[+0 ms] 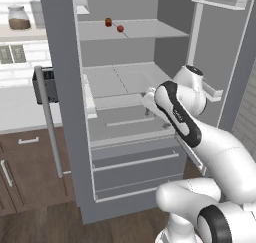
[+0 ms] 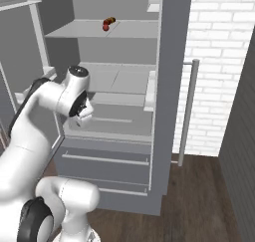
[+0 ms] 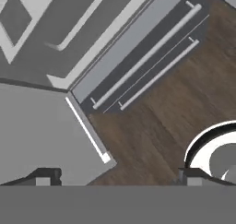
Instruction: Take the strawberry from the fridge and place it on top of the pancake, located on the dining counter.
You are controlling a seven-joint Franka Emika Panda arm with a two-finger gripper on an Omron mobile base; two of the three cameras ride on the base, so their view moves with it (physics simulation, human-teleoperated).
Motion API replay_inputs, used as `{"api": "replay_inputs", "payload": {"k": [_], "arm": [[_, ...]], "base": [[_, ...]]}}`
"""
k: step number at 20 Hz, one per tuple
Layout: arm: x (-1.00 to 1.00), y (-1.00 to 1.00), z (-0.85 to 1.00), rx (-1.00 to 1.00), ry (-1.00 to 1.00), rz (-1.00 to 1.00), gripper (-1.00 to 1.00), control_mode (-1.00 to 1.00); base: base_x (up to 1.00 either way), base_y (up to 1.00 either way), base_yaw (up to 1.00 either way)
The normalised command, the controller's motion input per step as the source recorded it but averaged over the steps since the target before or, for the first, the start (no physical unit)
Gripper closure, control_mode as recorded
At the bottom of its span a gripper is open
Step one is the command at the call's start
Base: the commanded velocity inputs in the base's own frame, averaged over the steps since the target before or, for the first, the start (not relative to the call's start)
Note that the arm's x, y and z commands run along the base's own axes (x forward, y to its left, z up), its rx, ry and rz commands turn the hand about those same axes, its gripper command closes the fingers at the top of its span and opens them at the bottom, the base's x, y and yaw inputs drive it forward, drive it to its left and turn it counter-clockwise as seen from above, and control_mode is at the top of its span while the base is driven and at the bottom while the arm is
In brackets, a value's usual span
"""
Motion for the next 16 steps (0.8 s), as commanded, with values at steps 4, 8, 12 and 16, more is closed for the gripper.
{"api": "replay_inputs", "payload": {"k": [4, 8, 12, 16], "arm": [[-0.15, -0.57, 0.0, -0.51, -0.22, 0.65, -1.0, -1.0], [-0.4, -0.39, 0.07, -0.51, -0.16, 0.7, -1.0, -1.0], [-0.59, -0.06, 0.26, -0.42, 0.0, 0.48, -1.0, -1.0], [-0.87, -0.01, 0.19, -0.17, -0.21, 0.24, -1.0, -1.0]], "base": [[0.0, 0.0, 0.0], [0.0, 0.0, 0.0], [0.0, 0.0, 0.0], [0.0, 0.0, 0.0]]}}
